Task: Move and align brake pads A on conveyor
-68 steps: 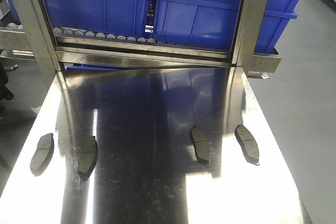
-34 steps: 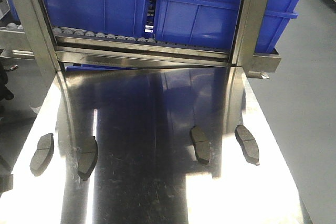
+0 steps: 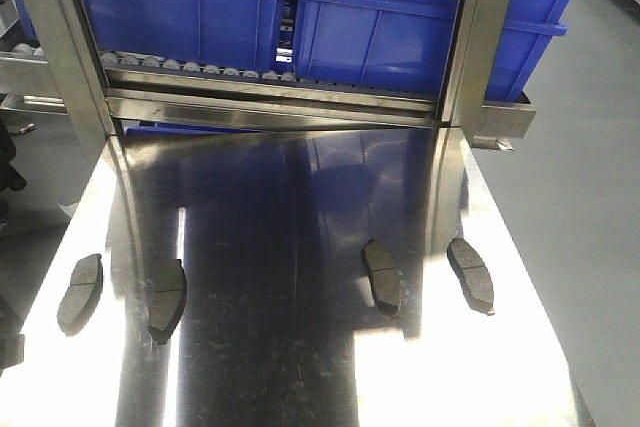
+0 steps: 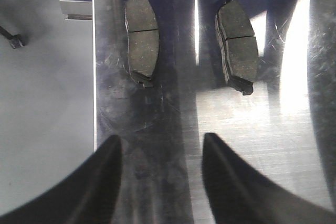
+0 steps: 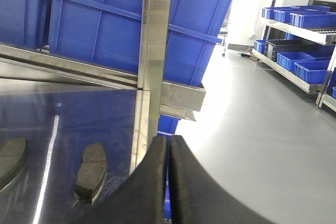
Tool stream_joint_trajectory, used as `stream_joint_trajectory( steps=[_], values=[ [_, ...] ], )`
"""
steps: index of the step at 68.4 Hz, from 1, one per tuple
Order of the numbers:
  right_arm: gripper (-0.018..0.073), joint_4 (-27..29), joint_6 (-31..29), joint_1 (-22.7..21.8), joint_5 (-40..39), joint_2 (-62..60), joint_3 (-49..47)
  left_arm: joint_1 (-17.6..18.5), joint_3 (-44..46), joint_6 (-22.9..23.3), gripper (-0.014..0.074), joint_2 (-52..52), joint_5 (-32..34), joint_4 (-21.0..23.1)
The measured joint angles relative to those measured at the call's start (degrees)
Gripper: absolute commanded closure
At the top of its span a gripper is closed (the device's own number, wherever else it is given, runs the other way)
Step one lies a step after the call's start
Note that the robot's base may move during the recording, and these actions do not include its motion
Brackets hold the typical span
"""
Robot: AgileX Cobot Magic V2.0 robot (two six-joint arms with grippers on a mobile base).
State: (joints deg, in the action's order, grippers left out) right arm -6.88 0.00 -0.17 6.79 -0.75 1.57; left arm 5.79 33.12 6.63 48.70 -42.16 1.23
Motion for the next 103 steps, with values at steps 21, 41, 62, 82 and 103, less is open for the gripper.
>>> stream_joint_trajectory(
  steps=[21, 41, 62, 82, 103],
  values=[
    [0.0567, 0.0, 0.0, 0.0, 0.0, 0.0, 0.0, 0.0, 1.8, -0.1, 0.0188, 2.1, 2.8, 0.0],
    [0.0567, 0.0, 0.0, 0.0, 0.0, 0.0, 0.0, 0.0, 13.7, -2.8, 0.0188, 18.0, 0.1, 0.0],
    [0.0567, 0.0, 0.0, 0.0, 0.0, 0.0, 0.0, 0.0, 23.0, -4.5, 0.0183, 36.4, -3.1, 0.0],
    [0.0567, 0.0, 0.0, 0.0, 0.0, 0.0, 0.0, 0.0, 26.9, -4.5, 0.0113, 45.2, -3.5, -0.1],
    [0.0567, 0.0, 0.0, 0.0, 0.0, 0.0, 0.0, 0.0, 28.4, -2.6, 0.0113, 50.0, -3.0, -0.2]
  ],
)
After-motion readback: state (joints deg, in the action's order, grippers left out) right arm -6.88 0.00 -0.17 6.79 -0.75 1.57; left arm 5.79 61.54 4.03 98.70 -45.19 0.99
